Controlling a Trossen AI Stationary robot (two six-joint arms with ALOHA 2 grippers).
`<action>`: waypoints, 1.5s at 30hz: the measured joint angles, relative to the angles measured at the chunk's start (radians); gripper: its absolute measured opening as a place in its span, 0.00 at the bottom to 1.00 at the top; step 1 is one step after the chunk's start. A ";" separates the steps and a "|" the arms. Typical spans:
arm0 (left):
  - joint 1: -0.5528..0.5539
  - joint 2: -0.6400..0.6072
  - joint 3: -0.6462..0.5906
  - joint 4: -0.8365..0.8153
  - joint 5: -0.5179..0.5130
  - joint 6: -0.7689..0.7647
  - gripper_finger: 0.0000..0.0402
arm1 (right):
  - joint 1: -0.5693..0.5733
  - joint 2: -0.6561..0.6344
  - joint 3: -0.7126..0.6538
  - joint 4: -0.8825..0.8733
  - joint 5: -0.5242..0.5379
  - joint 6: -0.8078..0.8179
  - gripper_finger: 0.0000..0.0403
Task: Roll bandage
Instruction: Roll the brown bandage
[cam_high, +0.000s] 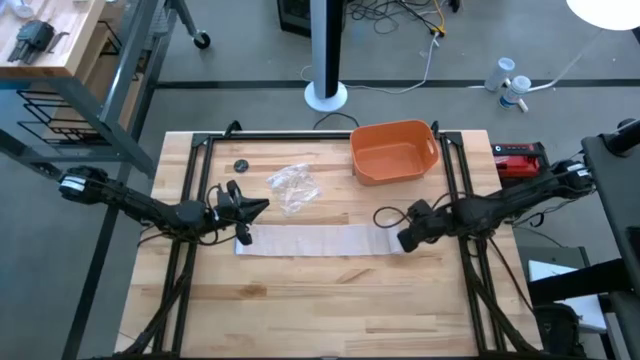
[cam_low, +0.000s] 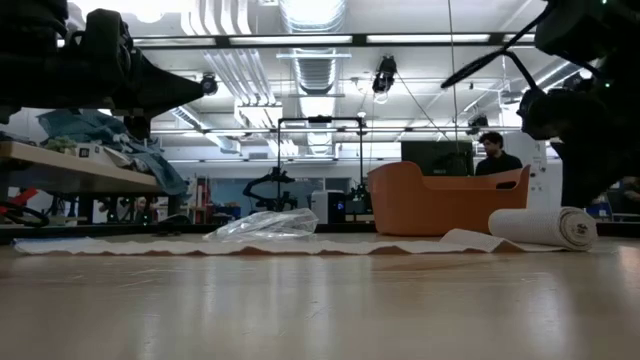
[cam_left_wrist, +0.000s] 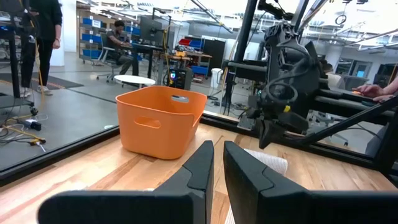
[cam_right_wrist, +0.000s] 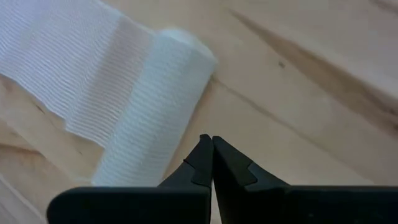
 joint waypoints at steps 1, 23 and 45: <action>0.000 0.000 0.000 0.000 0.000 0.000 0.07 | 0.007 0.018 0.000 0.002 -0.001 0.004 0.00; 0.000 -0.067 0.000 0.052 -0.001 0.054 0.07 | 0.024 0.207 0.092 0.126 -0.014 -0.064 0.00; 0.000 -0.088 0.000 0.034 -0.001 0.048 0.07 | 0.024 0.257 0.096 0.215 0.022 -0.092 0.00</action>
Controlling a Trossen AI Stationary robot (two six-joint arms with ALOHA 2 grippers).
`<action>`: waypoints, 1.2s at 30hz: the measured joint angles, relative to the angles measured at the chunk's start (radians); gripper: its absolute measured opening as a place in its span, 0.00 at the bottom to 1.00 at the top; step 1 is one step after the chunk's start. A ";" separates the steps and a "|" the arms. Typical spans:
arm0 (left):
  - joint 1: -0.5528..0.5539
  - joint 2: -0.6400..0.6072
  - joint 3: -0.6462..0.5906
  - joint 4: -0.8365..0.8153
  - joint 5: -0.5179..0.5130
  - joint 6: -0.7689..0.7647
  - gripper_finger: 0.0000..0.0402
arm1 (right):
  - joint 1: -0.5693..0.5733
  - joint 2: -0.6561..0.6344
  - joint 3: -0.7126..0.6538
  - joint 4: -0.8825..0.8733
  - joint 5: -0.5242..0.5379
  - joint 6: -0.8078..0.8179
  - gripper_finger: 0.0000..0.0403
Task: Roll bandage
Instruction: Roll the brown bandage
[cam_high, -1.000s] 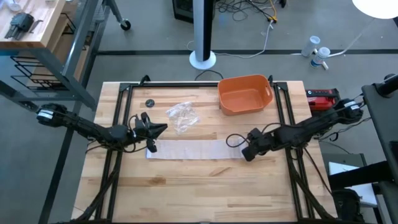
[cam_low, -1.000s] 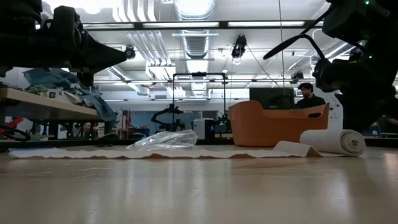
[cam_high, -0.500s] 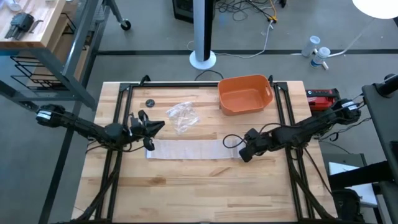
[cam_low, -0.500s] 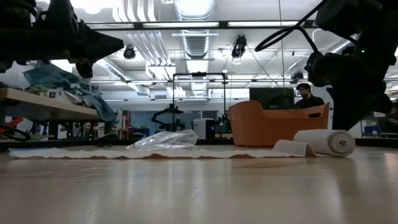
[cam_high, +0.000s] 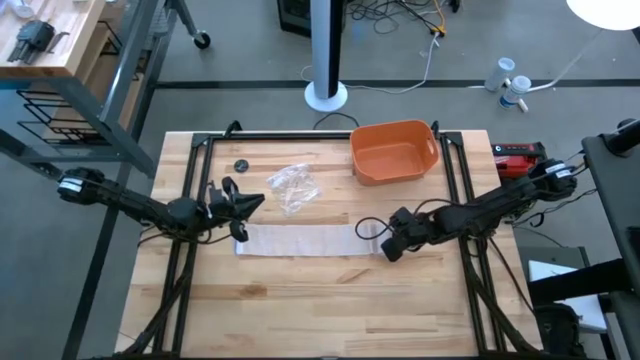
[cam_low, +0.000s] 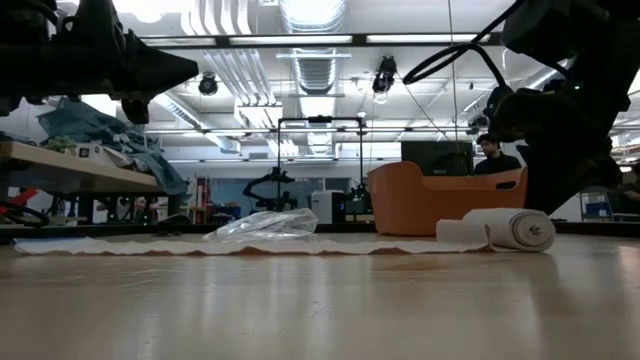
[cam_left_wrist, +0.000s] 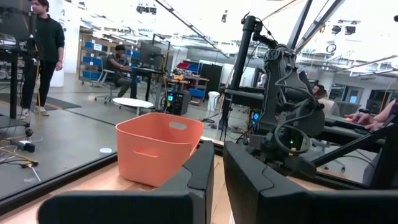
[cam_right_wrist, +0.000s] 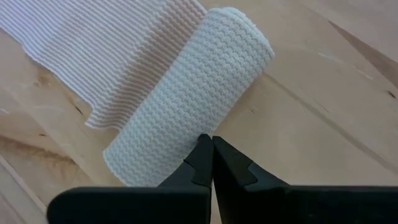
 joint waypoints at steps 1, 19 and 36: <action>0.000 0.001 0.000 -0.004 0.000 0.000 0.07 | 0.000 0.002 0.000 0.010 0.007 -0.002 0.00; -0.003 0.002 0.000 -0.486 0.264 -0.187 0.07 | -0.002 0.002 0.008 0.037 0.032 -0.041 0.00; -0.003 0.120 0.001 -0.853 0.375 -0.649 0.01 | -0.005 0.002 0.019 0.032 0.040 -0.055 0.00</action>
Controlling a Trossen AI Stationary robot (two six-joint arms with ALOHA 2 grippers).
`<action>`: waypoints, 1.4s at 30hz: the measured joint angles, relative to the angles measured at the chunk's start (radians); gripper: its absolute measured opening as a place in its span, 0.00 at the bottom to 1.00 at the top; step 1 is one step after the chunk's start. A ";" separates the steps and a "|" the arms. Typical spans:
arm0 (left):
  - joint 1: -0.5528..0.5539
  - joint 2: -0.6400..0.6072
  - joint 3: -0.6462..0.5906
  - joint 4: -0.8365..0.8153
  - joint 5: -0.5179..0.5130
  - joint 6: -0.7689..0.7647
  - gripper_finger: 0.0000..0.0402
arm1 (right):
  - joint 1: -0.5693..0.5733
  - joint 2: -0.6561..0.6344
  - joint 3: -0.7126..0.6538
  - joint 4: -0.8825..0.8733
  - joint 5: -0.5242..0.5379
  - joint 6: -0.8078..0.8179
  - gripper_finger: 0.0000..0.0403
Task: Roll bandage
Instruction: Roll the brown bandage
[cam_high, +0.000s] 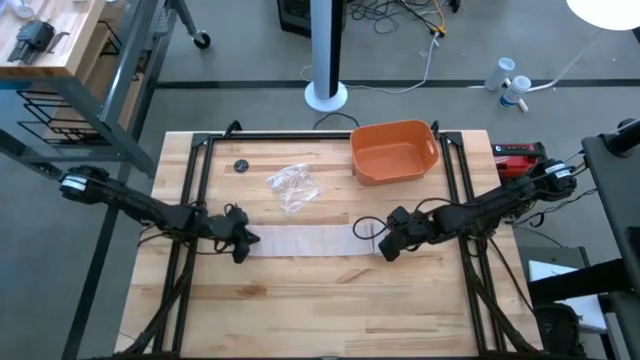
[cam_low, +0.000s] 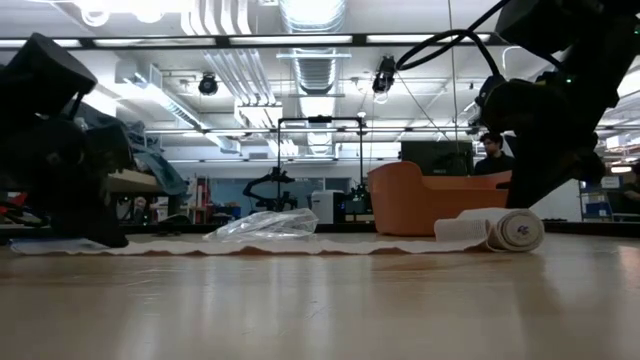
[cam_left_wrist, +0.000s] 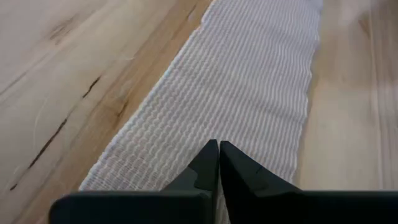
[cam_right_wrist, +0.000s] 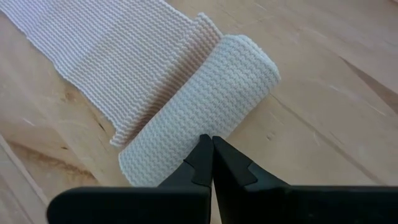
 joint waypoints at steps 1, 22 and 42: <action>0.000 0.010 0.001 0.001 0.001 -0.017 0.00 | -0.001 0.000 0.000 0.000 0.000 0.000 0.00; 0.000 0.018 0.006 -0.080 0.111 -0.142 0.00 | -0.004 0.000 0.000 -0.160 -0.009 0.028 0.00; -0.002 0.001 0.174 -0.470 0.179 -0.144 0.00 | -0.010 0.007 0.064 -0.002 0.032 -0.106 0.00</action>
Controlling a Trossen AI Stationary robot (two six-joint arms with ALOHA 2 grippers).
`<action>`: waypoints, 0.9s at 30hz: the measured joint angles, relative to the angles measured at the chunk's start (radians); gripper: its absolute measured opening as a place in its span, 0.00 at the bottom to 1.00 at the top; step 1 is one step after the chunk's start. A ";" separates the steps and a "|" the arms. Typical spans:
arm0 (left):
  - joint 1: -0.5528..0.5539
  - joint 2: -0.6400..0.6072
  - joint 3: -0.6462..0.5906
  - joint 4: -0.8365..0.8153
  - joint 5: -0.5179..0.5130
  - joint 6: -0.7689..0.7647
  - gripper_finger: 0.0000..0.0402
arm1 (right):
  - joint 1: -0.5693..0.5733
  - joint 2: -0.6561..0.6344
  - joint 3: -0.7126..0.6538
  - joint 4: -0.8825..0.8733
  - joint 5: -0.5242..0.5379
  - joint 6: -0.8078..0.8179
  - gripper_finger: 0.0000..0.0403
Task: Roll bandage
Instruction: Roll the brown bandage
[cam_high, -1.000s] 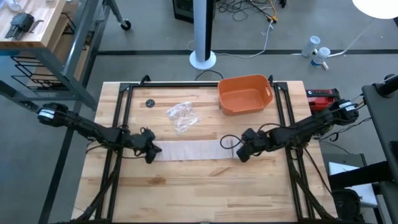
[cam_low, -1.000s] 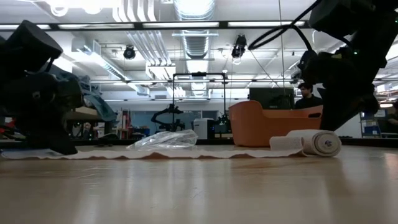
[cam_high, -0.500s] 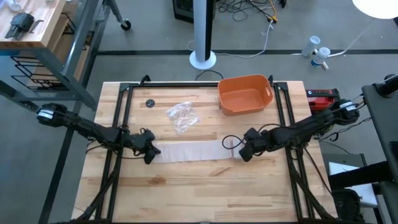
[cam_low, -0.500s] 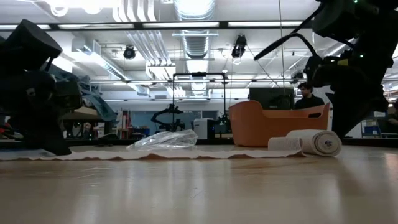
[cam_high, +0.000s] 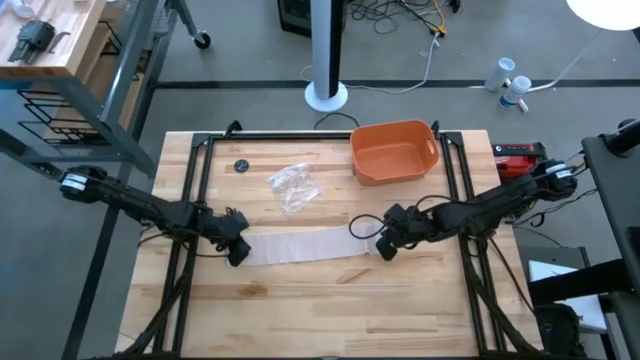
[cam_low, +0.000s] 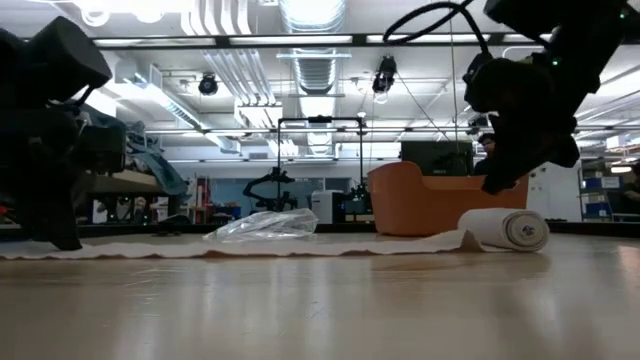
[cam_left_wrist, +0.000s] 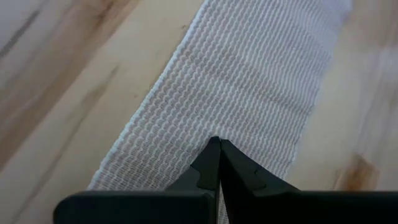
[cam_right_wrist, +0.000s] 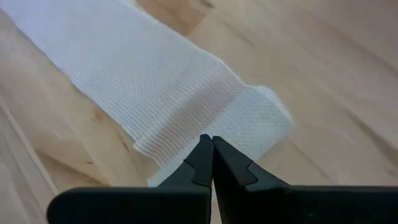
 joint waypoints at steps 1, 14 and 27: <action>0.000 0.000 0.011 -0.028 -0.006 0.001 0.00 | 0.000 0.013 0.000 0.002 -0.008 0.000 0.00; 0.000 0.000 0.053 -0.158 -0.144 0.052 0.00 | 0.000 0.077 0.025 -0.007 -0.071 -0.015 0.00; 0.001 -0.002 0.052 -0.157 -0.161 0.059 0.00 | -0.005 0.022 0.067 -0.284 -0.060 0.063 0.00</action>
